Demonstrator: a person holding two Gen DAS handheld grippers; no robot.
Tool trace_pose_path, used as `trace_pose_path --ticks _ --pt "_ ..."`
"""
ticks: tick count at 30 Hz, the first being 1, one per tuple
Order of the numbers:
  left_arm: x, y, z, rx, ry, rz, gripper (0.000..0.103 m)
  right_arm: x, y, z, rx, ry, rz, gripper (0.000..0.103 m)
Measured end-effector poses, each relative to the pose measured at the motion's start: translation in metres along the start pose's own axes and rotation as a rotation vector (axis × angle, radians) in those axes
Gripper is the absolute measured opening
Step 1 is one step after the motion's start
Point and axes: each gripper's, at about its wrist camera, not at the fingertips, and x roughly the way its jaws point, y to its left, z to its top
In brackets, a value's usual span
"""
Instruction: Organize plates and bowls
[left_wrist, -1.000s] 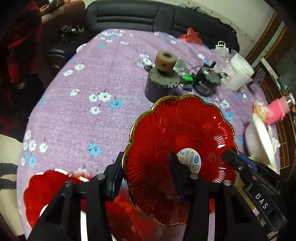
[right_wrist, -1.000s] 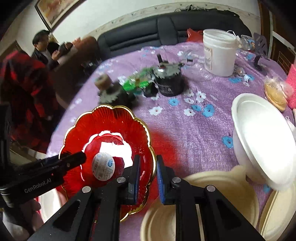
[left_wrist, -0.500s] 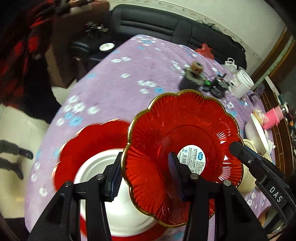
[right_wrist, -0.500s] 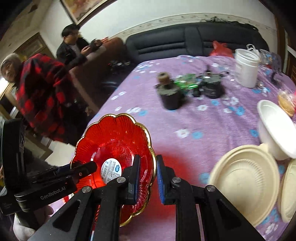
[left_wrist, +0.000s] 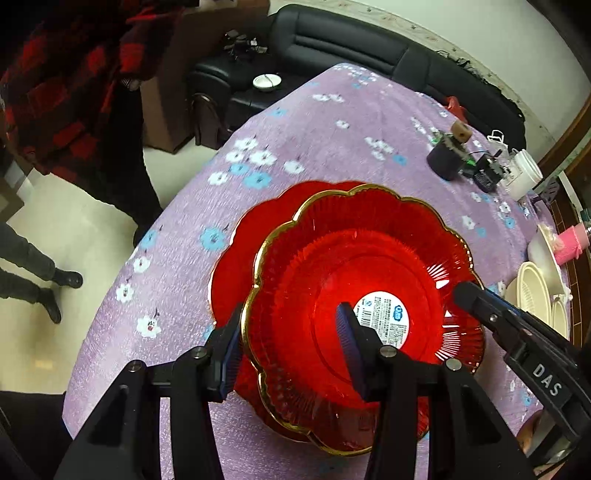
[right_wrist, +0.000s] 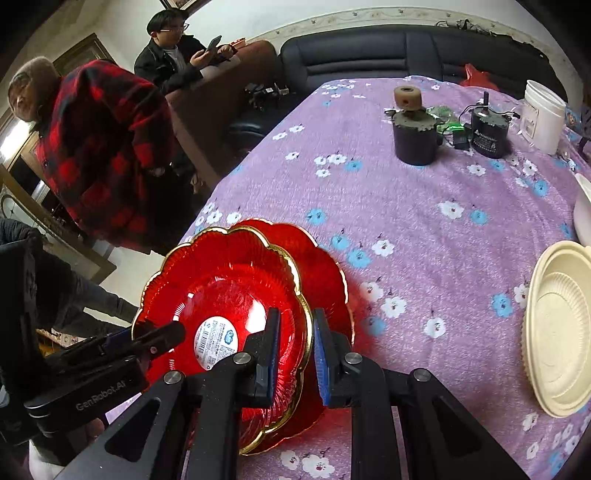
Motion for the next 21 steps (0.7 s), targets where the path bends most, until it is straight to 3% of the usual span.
trace_pose_path --ticks 5,7,12,15,17,21 --pt "0.005 -0.005 -0.004 0.026 -0.009 0.029 0.051 0.004 0.003 -0.004 -0.003 -0.009 -0.021 0.023" --pt "0.003 -0.008 -0.006 0.033 -0.027 0.041 0.055 0.003 0.002 -0.005 0.002 -0.015 -0.006 0.031" --pt "-0.014 -0.017 -0.012 0.062 -0.120 0.115 0.064 -0.018 0.003 -0.011 -0.029 -0.110 -0.017 0.052" --pt "-0.030 -0.024 -0.021 0.070 -0.197 0.165 0.067 -0.037 -0.003 -0.018 -0.025 -0.165 -0.024 0.056" --pt "-0.047 -0.035 -0.033 0.079 -0.266 0.194 0.074 -0.051 -0.011 -0.028 -0.017 -0.194 -0.028 0.059" --pt "-0.071 -0.062 -0.057 0.128 -0.363 0.207 0.079 -0.071 -0.029 -0.051 0.004 -0.226 -0.054 0.062"
